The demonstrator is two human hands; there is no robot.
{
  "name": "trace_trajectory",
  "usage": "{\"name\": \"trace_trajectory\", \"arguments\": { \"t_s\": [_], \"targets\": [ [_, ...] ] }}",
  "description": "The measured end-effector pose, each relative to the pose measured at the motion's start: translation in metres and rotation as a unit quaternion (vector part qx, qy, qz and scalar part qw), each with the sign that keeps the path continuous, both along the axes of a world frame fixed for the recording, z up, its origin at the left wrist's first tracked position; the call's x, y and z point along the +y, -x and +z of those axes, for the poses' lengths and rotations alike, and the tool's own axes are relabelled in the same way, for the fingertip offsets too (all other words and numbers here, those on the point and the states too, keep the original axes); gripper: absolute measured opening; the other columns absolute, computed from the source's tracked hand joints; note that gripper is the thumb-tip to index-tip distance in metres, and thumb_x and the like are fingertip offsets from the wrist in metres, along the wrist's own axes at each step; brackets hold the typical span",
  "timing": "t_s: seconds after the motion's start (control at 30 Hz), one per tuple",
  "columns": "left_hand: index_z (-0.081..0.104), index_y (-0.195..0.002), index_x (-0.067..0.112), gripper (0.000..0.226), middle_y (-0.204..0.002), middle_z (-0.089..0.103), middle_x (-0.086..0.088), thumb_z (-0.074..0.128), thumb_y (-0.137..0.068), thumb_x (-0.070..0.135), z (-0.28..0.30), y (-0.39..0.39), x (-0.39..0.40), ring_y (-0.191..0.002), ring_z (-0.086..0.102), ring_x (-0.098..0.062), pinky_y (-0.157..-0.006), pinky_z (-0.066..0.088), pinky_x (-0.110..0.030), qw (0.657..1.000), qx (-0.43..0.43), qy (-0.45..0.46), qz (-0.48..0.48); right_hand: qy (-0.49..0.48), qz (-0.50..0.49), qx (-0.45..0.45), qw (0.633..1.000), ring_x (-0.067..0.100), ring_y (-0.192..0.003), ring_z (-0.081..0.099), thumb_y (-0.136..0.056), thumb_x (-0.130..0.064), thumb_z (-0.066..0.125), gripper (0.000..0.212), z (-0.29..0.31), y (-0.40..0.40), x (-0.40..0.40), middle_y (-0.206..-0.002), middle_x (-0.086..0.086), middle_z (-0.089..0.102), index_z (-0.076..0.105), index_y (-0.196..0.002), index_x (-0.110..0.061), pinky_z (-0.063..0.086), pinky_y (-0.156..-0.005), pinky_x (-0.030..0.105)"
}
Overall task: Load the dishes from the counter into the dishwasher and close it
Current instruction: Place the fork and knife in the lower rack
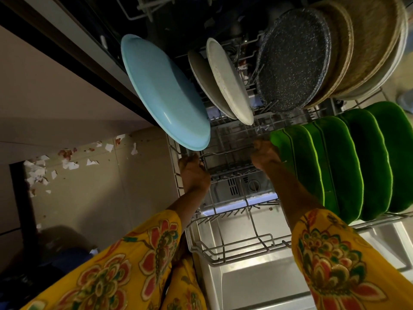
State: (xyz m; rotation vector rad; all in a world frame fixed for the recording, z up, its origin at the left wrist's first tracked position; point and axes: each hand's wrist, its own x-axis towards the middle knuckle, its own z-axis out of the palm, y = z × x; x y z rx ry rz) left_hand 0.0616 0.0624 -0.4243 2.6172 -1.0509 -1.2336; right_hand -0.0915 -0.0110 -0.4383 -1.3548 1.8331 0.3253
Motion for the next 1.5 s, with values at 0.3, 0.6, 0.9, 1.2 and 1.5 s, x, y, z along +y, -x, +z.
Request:
{"name": "trace_trajectory", "arguments": {
  "t_s": [0.3, 0.6, 0.9, 1.2, 1.5],
  "targets": [
    [0.044, -0.139, 0.009, 0.043, -0.14, 0.038, -0.016, 0.037, -0.097, 0.004, -0.005, 0.0, -0.001, -0.131, 0.038, -0.027, -0.107, 0.027, -0.024, 1.0, 0.015, 0.022, -0.015, 0.001, -0.021, -0.012, 1.0, 0.032, -0.128, 0.044, -0.093, -0.012, 0.048, 0.043, 0.001, 0.001, 0.002, -0.14, 0.011, 0.048, 0.048, -0.136, -0.016, 0.038, -0.106, 0.034],
    [0.041, -0.142, 0.012, 0.054, -0.145, 0.04, -0.009, 0.041, -0.091, -0.006, 0.005, 0.001, 0.003, -0.13, 0.044, -0.026, -0.108, 0.037, -0.036, 0.993, 0.092, 0.057, 0.046, 0.011, -0.031, -0.04, 0.999, 0.036, -0.125, 0.047, -0.094, -0.009, 0.043, 0.044, 0.024, -0.003, 0.007, -0.137, 0.013, 0.051, 0.047, -0.137, -0.016, 0.04, -0.103, 0.035],
    [0.061, -0.106, 0.011, 0.029, -0.107, 0.056, -0.012, 0.039, -0.091, -0.001, 0.048, -0.002, 0.019, -0.104, 0.056, -0.029, -0.079, 0.041, -0.024, 0.99, 0.097, 0.076, 0.061, 0.015, 0.022, -0.014, 1.0, 0.033, -0.128, 0.045, -0.094, -0.006, 0.042, 0.049, 0.088, -0.011, 0.026, -0.141, 0.013, 0.047, 0.04, -0.142, -0.016, 0.036, -0.105, 0.034],
    [0.063, -0.098, -0.001, 0.024, -0.11, 0.061, -0.023, 0.039, -0.095, 0.004, 0.141, -0.013, 0.043, -0.102, 0.057, -0.035, -0.078, 0.041, -0.029, 0.978, 0.14, 0.11, 0.113, -0.011, 0.039, -0.064, 0.997, 0.026, -0.136, 0.037, -0.091, -0.004, 0.045, 0.051, 0.167, -0.036, 0.073, -0.148, 0.01, 0.039, 0.042, -0.141, -0.012, 0.027, -0.113, 0.026],
    [0.053, -0.129, 0.01, 0.034, -0.126, 0.057, -0.016, 0.035, -0.102, 0.021, 0.255, -0.047, 0.06, -0.113, 0.053, -0.034, -0.087, 0.04, -0.029, 0.966, 0.148, 0.161, 0.139, -0.015, 0.139, -0.053, 0.989, 0.031, -0.124, 0.049, -0.094, -0.012, 0.043, 0.036, 0.282, -0.065, 0.092, -0.135, 0.016, 0.052, 0.052, -0.128, -0.008, 0.039, -0.097, 0.027]
  ]
}}
